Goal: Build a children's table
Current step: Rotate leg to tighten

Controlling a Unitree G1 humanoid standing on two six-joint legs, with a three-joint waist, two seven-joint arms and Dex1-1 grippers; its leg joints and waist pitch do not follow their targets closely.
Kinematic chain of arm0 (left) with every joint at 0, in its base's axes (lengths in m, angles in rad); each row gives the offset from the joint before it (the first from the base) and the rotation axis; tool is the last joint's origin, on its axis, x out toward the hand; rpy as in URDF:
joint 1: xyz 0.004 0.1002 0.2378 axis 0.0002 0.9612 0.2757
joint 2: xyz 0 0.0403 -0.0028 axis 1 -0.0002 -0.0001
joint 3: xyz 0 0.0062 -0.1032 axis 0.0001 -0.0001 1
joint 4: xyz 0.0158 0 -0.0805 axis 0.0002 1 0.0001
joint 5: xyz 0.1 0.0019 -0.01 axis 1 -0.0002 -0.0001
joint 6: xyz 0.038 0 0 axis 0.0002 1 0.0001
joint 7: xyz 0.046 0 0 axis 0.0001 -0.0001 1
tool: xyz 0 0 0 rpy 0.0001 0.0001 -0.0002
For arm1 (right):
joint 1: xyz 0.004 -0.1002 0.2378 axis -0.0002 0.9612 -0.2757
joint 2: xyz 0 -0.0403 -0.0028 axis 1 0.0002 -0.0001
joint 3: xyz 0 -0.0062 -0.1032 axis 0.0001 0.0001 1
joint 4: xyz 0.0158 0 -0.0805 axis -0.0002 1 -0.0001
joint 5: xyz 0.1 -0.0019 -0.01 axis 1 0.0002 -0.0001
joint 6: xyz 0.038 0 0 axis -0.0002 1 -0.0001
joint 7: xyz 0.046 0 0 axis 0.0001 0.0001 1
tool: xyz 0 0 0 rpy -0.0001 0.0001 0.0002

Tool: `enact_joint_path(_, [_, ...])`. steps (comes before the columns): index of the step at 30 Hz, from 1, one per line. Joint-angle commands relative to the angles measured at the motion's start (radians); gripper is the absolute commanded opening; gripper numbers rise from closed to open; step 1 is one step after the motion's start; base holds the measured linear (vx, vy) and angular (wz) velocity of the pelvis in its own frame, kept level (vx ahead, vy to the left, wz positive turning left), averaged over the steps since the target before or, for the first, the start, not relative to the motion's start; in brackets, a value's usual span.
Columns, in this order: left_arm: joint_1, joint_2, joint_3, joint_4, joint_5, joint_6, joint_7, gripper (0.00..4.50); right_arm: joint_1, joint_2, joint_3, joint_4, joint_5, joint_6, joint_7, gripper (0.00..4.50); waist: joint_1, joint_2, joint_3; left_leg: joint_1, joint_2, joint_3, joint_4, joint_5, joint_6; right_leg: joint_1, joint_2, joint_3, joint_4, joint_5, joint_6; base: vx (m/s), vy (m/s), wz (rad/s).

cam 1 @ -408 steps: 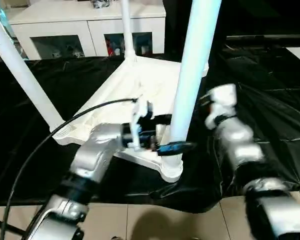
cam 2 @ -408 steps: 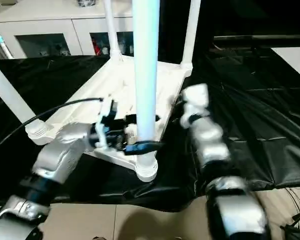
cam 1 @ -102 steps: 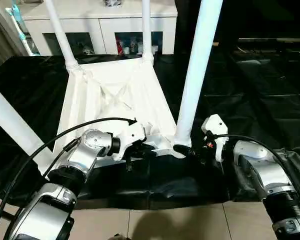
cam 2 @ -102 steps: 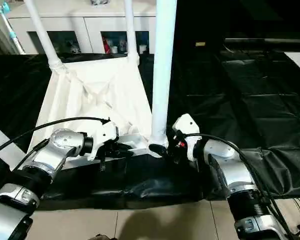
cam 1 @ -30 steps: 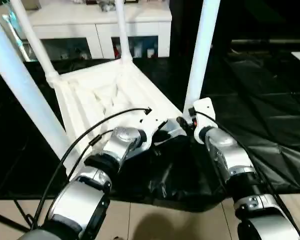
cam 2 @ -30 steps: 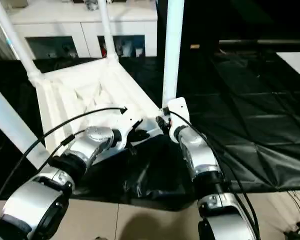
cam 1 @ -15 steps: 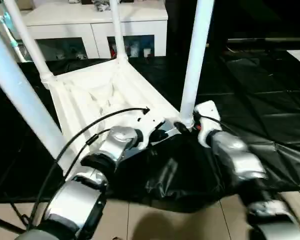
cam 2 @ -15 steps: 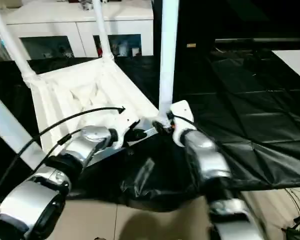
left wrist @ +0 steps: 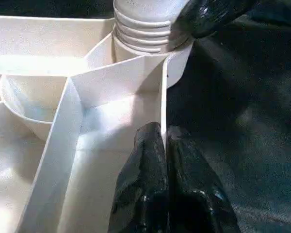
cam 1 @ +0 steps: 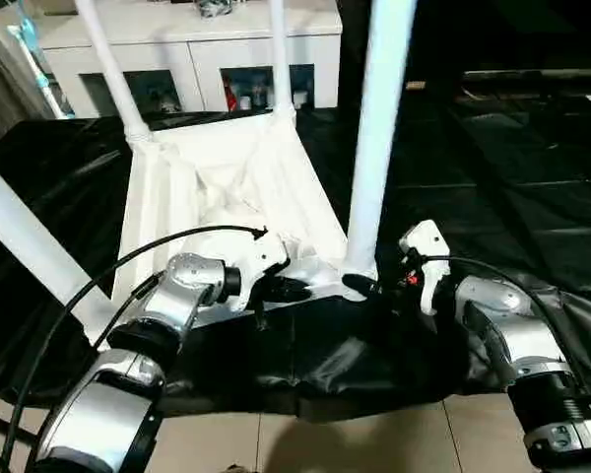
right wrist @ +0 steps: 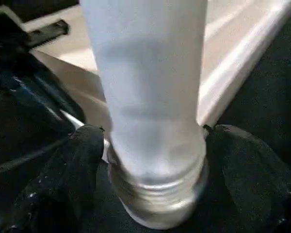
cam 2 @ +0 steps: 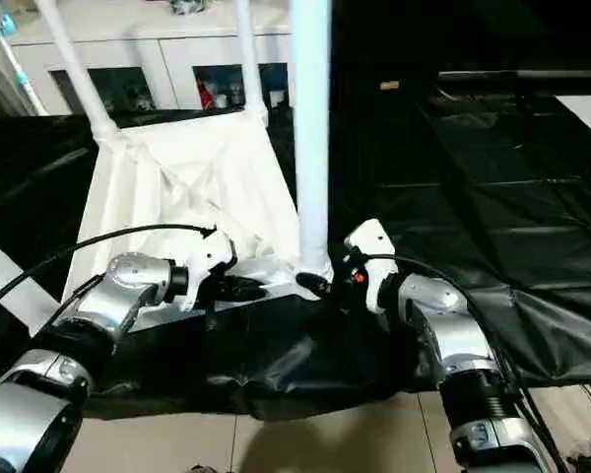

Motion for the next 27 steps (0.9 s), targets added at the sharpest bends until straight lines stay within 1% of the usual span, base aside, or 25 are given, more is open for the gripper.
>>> enact_joint_path(1, [0.020, -0.008, 0.007, -0.010, -0.031, -0.016, -0.027, 0.00, 0.003, 0.001, 0.011, -0.019, 0.009, -0.011, 0.017, 3.64, 0.003, -0.022, -0.061, 0.018, 0.049, -0.021, -0.070, -0.244, 0.074, 0.042, -0.059, 0.034, -0.064, -0.279, -0.236, 0.000, 0.000, 0.00])
enact_joint_path(2, [0.021, -0.007, 0.008, -0.010, -0.030, -0.016, -0.024, 0.00, 0.000, 0.003, 0.013, -0.010, 0.005, -0.015, 0.018, 3.55, 0.003, -0.024, -0.061, 0.019, 0.049, -0.020, -0.069, -0.247, 0.071, 0.041, -0.058, 0.034, -0.067, -0.297, -0.231, 0.000, 0.000, 0.00])
enact_joint_path(4, [0.022, -0.007, 0.008, -0.013, -0.030, -0.014, -0.022, 0.00, -0.003, 0.005, 0.014, -0.002, 0.002, -0.015, 0.022, 3.47, 0.005, -0.022, -0.059, 0.019, 0.049, -0.021, -0.072, -0.254, 0.063, 0.040, -0.059, 0.034, -0.068, -0.322, -0.224, 0.000, 0.000, 0.00])
enact_joint_path(6, [0.024, -0.007, 0.008, -0.018, -0.029, -0.011, -0.017, 0.00, -0.006, 0.006, 0.016, 0.008, 0.000, -0.021, 0.026, 3.21, 0.004, -0.025, -0.061, 0.019, 0.049, -0.022, -0.071, -0.250, 0.059, 0.041, -0.059, 0.035, -0.067, -0.320, -0.217, 0.000, 0.000, 0.00])
enact_joint_path(8, [0.025, -0.009, 0.008, -0.023, -0.029, -0.008, -0.017, 0.00, -0.010, 0.005, 0.016, 0.013, 0.002, -0.024, 0.029, 3.06, 0.005, -0.024, -0.061, 0.020, 0.049, -0.021, -0.071, -0.249, 0.059, 0.039, -0.059, 0.035, -0.068, -0.322, -0.217, 0.000, 0.000, 0.00])
enact_joint_path(12, [0.025, -0.010, 0.008, -0.025, -0.028, -0.006, -0.019, 0.00, -0.015, 0.003, 0.015, 0.022, 0.005, -0.028, 0.033, 2.74, 0.005, -0.024, -0.062, 0.018, 0.048, -0.021, -0.069, -0.231, 0.067, 0.041, -0.058, 0.035, -0.066, -0.300, -0.221, 0.000, 0.000, 0.00])
enact_joint_path(14, [0.026, -0.010, 0.008, -0.025, -0.027, -0.007, -0.020, 0.00, -0.015, 0.002, 0.016, 0.024, 0.005, -0.030, 0.035, 2.67, 0.005, -0.023, -0.062, 0.018, 0.048, -0.020, -0.069, -0.234, 0.068, 0.041, -0.058, 0.035, -0.066, -0.302, -0.221, 0.000, 0.000, 0.00])
enact_joint_path(15, [0.025, -0.011, 0.008, -0.024, -0.026, -0.007, -0.019, 0.00, -0.015, 0.002, 0.017, 0.026, 0.005, -0.031, 0.036, 2.64, 0.005, -0.024, -0.062, 0.018, 0.048, -0.020, -0.069, -0.234, 0.068, 0.041, -0.058, 0.035, -0.066, -0.303, -0.221, 0.000, 0.000, 0.00])
enact_joint_path(18, [0.026, -0.011, 0.007, -0.024, -0.024, -0.007, -0.018, 0.00, -0.015, 0.002, 0.022, 0.031, 0.004, -0.036, 0.041, 2.62, 0.006, -0.024, -0.062, 0.019, 0.048, -0.021, -0.069, -0.237, 0.067, 0.041, -0.058, 0.034, -0.067, -0.316, -0.218, 0.000, 0.000, 0.00])
enact_joint_path(19, [0.025, -0.010, 0.007, -0.023, -0.024, -0.006, -0.017, 0.00, -0.015, 0.002, 0.023, 0.032, 0.003, -0.037, 0.041, 2.61, 0.006, -0.026, -0.062, 0.018, 0.048, -0.020, -0.069, -0.235, 0.067, 0.041, -0.058, 0.035, -0.067, -0.315, -0.218, 0.000, 0.000, 0.00])
enact_joint_path(22, [0.026, -0.010, 0.007, -0.023, -0.022, -0.005, -0.015, 0.00, -0.017, 0.005, 0.025, 0.039, 0.000, -0.044, 0.037, 2.61, 0.006, -0.025, -0.063, 0.018, 0.048, -0.020, -0.068, -0.227, 0.070, 0.041, -0.058, 0.034, -0.066, -0.306, -0.219, 0.000, 0.000, 0.00])
enact_joint_path(25, [0.027, -0.011, 0.010, -0.022, -0.019, -0.004, 0.000, 0.00, -0.035, 0.016, 0.023, 0.084, -0.037, -0.055, -0.034, 2.61, 0.004, -0.025, -0.062, 0.019, 0.047, -0.020, -0.068, -0.234, 0.068, 0.040, -0.058, 0.034, -0.067, -0.318, -0.219, 0.000, 0.000, 0.00])
enact_joint_path(27, [0.020, -0.018, 0.014, -0.010, -0.012, 0.001, 0.034, 0.00, -0.054, 0.034, 0.010, 0.130, -0.060, -0.066, -0.113, 2.61, -0.002, -0.024, -0.060, 0.019, 0.047, -0.021, -0.070, -0.252, 0.055, 0.037, -0.060, 0.034, -0.070, -0.348, -0.216, 0.000, 0.000, 0.00])
